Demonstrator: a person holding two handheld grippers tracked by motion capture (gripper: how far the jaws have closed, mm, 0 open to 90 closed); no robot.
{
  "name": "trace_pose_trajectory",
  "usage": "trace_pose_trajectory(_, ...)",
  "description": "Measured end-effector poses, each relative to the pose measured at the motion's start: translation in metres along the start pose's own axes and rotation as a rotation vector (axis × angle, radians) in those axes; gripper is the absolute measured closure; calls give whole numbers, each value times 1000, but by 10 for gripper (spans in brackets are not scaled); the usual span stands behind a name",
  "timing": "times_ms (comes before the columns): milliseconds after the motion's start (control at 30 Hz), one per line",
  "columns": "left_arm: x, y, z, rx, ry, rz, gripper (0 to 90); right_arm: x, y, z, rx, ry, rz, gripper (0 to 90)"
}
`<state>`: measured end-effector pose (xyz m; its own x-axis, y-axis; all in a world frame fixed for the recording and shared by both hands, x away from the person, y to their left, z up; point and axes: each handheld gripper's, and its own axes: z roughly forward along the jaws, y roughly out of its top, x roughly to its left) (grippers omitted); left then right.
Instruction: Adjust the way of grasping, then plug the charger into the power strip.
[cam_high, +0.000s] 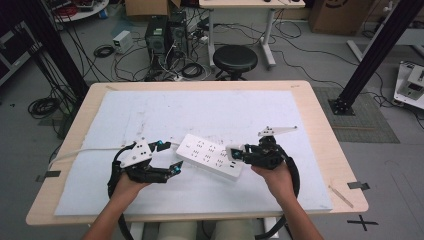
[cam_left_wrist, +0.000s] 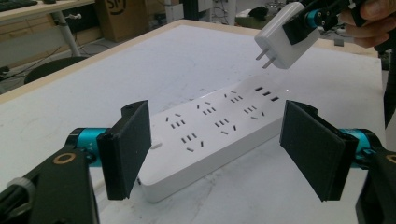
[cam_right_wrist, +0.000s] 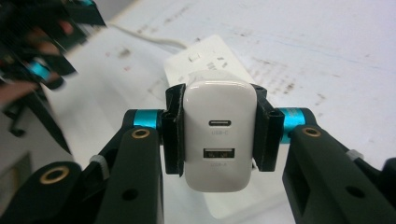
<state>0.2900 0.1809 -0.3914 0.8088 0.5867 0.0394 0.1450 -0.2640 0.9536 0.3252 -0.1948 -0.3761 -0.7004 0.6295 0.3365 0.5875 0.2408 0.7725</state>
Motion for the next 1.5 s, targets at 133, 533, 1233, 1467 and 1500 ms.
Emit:
trace_pose_trajectory(133, 3, 0, -7, -8, 22, -8, 251, 2, -2, -2, 20, -25, -67, 633)
trace_pose_trajectory(533, 12, -7, -13, -15, 50, -30, 251, 2, -1, -12, 88, -109, -158, 632)
trace_pose_trajectory(1233, 21, -18, -24, -45, 75, -80, 251, -1, 18, -21, 228, -160, -273, 633)
trace_pose_trajectory(1467, 21, -22, -27, -50, 78, -83, 251, 5, 27, -19, 289, -200, -357, 632)
trace_pose_trajectory(1500, 21, -22, -27, -52, 78, -86, 251, 6, 29, -20, 294, -203, -366, 632)
